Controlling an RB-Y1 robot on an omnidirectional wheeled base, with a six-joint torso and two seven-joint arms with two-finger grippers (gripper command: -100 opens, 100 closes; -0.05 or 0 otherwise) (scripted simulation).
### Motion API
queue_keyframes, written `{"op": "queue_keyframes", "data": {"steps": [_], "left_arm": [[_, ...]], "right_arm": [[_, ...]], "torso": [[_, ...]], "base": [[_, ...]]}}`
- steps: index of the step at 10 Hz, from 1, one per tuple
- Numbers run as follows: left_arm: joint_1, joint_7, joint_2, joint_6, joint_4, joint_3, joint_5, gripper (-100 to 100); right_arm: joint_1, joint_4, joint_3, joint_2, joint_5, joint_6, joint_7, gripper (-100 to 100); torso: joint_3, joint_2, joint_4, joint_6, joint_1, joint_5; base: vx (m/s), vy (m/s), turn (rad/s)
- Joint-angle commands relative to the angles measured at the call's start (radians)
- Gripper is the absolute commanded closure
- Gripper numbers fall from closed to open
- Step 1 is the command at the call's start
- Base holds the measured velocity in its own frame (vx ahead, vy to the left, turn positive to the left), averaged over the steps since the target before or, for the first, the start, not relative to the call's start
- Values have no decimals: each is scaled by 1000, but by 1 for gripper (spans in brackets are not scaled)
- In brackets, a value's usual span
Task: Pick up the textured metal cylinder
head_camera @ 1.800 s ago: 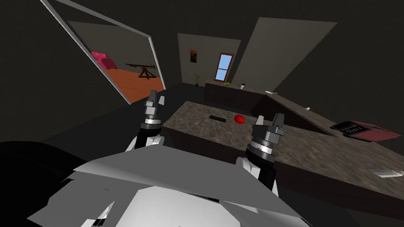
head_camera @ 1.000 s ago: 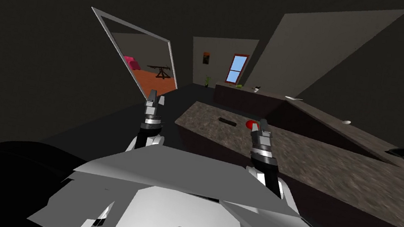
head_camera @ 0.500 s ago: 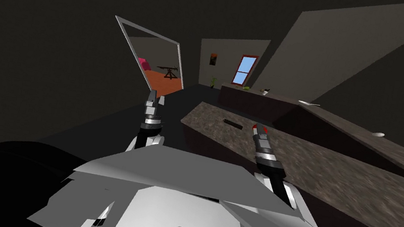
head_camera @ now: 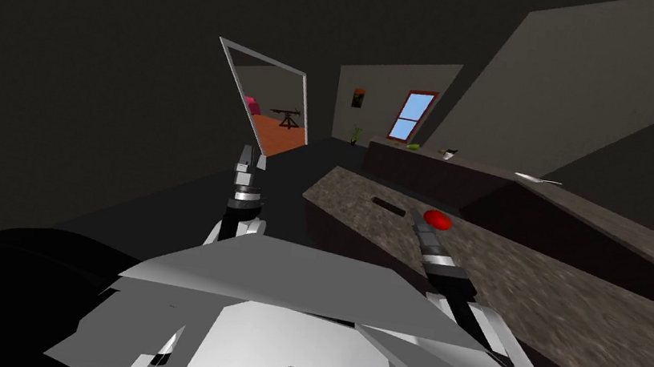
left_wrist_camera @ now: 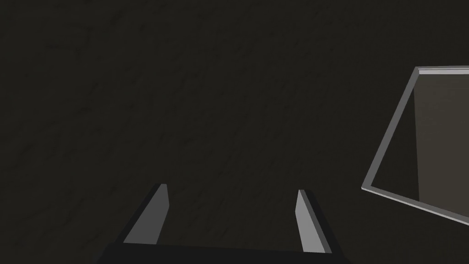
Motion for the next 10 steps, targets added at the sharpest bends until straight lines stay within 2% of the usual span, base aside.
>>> {"op": "queue_keyframes", "data": {"steps": [1, 2, 3, 4, 5, 6, 7, 8, 9, 10], "left_arm": [[0, 0, 0, 0, 0, 0, 0, 0], [0, 0, 0, 0, 0, 0, 0, 0], [0, 0, 0, 0, 0, 0, 0, 0], [0, 0, 0, 0, 0, 0, 0, 0], [0, 0, 0, 0, 0, 0, 0, 0], [0, 0, 0, 0, 0, 0, 0, 0], [0, 0, 0, 0, 0, 0, 0, 0], [0, 0, 0, 0, 0, 0, 0, 0], [0, 0, 0, 0, 0, 0, 0, 0], [0, 0, 0, 0, 0, 0, 0, 0]], "right_arm": [[9, 21, -13, -38, 20, 2, -6, -100], [31, 54, -32, -75, 63, 8, -16, -100], [31, 54, -32, -92, 63, 8, -16, -100], [53, 88, -50, -131, 107, 15, -26, -100], [53, 88, -50, -148, 108, 15, -26, -100], [74, 123, -66, -185, 151, 20, -37, -100], [74, 123, -66, -204, 153, 20, -37, -100], [96, 159, -80, -242, 196, 25, -48, -100], [96, 159, -80, -261, 199, 25, -48, -100], [117, 196, -92, -293, 243, 29, -59, -100]], "torso": [[0, 0, 0, 0, 0, 0], [0, -1, 0, 0, 0, 0], [0, 0, 0, 0, 1, 0], [0, -1, 0, 1, 0, 0], [0, -1, 0, 0, 0, 0], [0, -1, 0, 1, 0, 0], [-1, -1, 0, 0, 0, 0], [-1, -1, 0, 1, 0, 0], [-1, -1, 0, 1, -1, 0], [-1, -1, 0, 0, -1, 0]], "base": [[-5, 47, 197], [-15, 51, 321], [2, 33, 140], [-4, 45, 264], [1, 32, 174], [0, 41, 262], [7, 32, 163], [2, 24, 165], [1, 20, 194], [18, 51, 317]]}}
